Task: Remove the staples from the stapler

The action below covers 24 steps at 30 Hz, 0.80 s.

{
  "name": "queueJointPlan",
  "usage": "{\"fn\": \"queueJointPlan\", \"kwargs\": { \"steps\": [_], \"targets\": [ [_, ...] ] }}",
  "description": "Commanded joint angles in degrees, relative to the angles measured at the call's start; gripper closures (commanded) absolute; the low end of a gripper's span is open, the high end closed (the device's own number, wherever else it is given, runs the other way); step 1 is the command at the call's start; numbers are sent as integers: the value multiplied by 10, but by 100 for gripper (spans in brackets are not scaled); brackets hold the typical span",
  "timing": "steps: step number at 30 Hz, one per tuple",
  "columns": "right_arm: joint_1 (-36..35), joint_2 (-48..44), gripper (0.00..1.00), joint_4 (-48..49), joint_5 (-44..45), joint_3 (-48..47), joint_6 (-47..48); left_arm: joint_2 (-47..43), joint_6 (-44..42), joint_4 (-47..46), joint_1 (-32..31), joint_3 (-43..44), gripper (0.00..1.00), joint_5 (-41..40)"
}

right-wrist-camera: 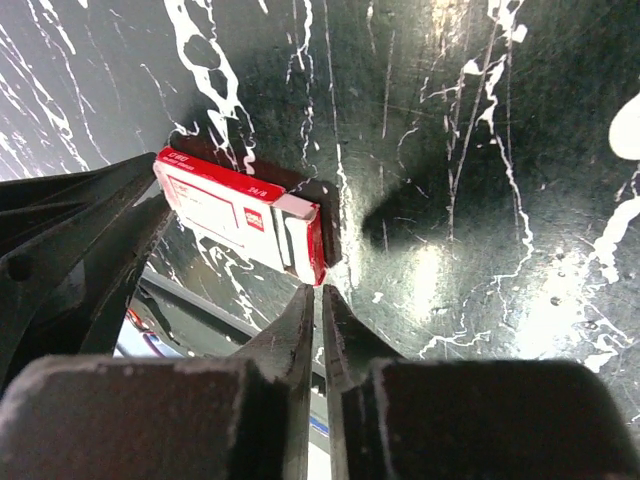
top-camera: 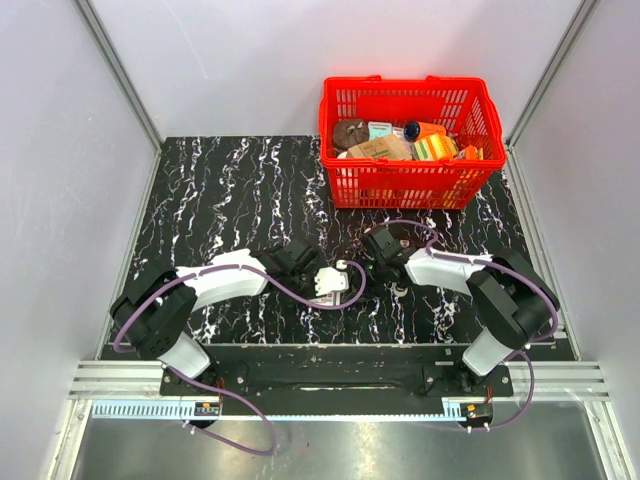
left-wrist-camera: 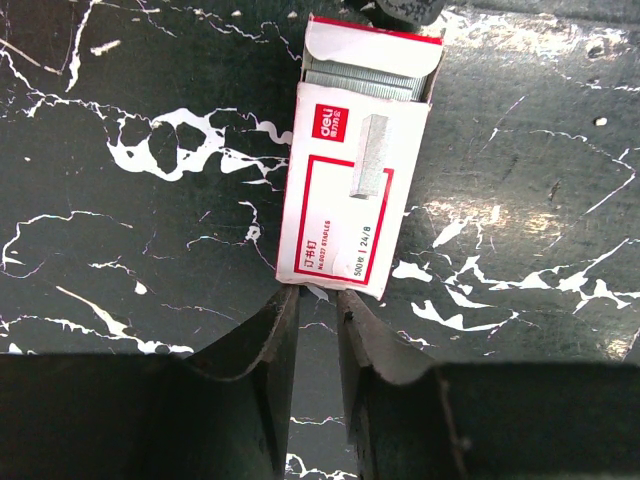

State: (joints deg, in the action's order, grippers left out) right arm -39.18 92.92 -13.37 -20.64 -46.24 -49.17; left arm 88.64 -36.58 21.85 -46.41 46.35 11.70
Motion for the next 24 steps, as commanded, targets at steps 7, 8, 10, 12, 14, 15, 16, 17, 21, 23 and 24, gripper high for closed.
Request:
{"fn": "queueJointPlan", "kwargs": {
  "steps": [7, 8, 10, 12, 14, 15, 16, 17, 21, 23, 24],
  "targets": [
    [4, 41, 90, -5, -8, -29, 19, 2, -1, 1, -3, 10, 74, -5],
    [4, 43, 90, -4, -8, -31, 21, 4, 0, 1, -2, 12, 74, -5],
    [5, 50, 90, -3, -12, -33, 20, 6, 2, 1, -3, 16, 74, -3],
    [4, 52, 90, 0, -15, -36, 17, 6, 3, 1, -2, 18, 74, -1],
    [3, 57, 90, 1, -14, -42, 16, 6, 5, 1, -2, 20, 74, 2],
    [1, 59, 90, 0, -14, -46, 16, 6, 6, 3, -3, 23, 74, 4],
    [0, 63, 90, -3, -14, -52, 18, 5, 7, 3, -3, 23, 74, 6],
    [-1, 67, 90, -7, -12, -57, 20, 5, 8, 3, -3, 24, 74, 5],
    [-10, 74, 90, -13, -14, -76, 20, 6, 12, 5, -3, 29, 74, 10],
    [-17, 78, 90, -17, -12, -87, 19, 5, 12, 5, -3, 28, 74, 10],
    [-20, 79, 90, -21, -11, -90, 19, 6, 12, 6, -3, 28, 74, 13]
  ]
}}
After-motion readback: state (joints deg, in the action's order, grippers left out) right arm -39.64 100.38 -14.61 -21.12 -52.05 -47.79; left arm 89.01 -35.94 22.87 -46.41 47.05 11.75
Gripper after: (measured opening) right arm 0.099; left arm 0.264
